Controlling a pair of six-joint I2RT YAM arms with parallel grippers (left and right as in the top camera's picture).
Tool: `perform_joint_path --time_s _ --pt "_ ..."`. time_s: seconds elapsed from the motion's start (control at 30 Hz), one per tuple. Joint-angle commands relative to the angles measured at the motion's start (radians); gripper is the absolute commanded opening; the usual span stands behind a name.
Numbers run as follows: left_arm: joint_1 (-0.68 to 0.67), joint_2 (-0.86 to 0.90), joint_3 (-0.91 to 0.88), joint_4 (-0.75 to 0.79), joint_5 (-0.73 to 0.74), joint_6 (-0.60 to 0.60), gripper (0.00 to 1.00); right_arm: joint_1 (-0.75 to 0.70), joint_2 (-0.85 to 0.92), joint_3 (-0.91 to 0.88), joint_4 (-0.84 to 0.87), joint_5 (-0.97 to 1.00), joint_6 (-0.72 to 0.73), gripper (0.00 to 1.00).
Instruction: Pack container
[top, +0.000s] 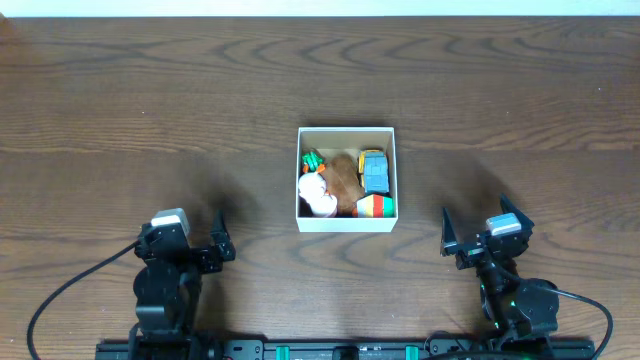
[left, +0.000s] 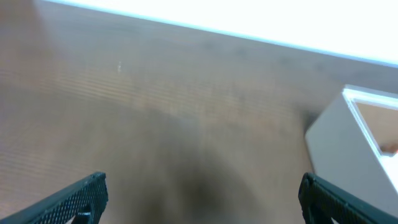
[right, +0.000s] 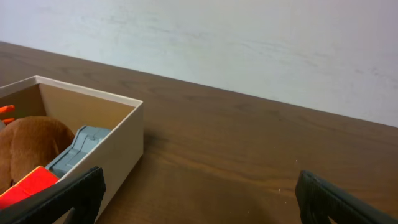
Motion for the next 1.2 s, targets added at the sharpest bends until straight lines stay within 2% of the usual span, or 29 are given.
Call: perform_joint_path --time_s 0.0,0.2,0.33,0.43,0.6,1.17 --pt "0.005 -0.046 -0.049 0.09 -0.012 0.038 0.98 0.0 -0.006 -0.002 -0.004 0.002 -0.014 0.99" --pt "0.005 -0.069 -0.135 0.31 -0.012 0.117 0.98 0.0 -0.006 -0.002 -0.004 0.002 -0.014 0.99" --pt "0.005 -0.074 -0.169 0.367 -0.012 0.148 0.98 0.0 -0.006 -0.002 -0.004 0.002 -0.014 0.99" --pt "0.005 -0.084 -0.199 0.365 -0.012 0.156 0.98 0.0 -0.006 -0.002 -0.004 0.002 -0.014 0.99" --pt "0.006 -0.125 -0.198 0.235 -0.013 0.16 0.98 0.0 -0.006 -0.002 -0.004 0.002 -0.014 0.99" --pt "0.006 -0.123 -0.197 0.24 -0.007 0.162 0.98 0.0 -0.006 -0.002 -0.004 0.002 -0.014 0.99"
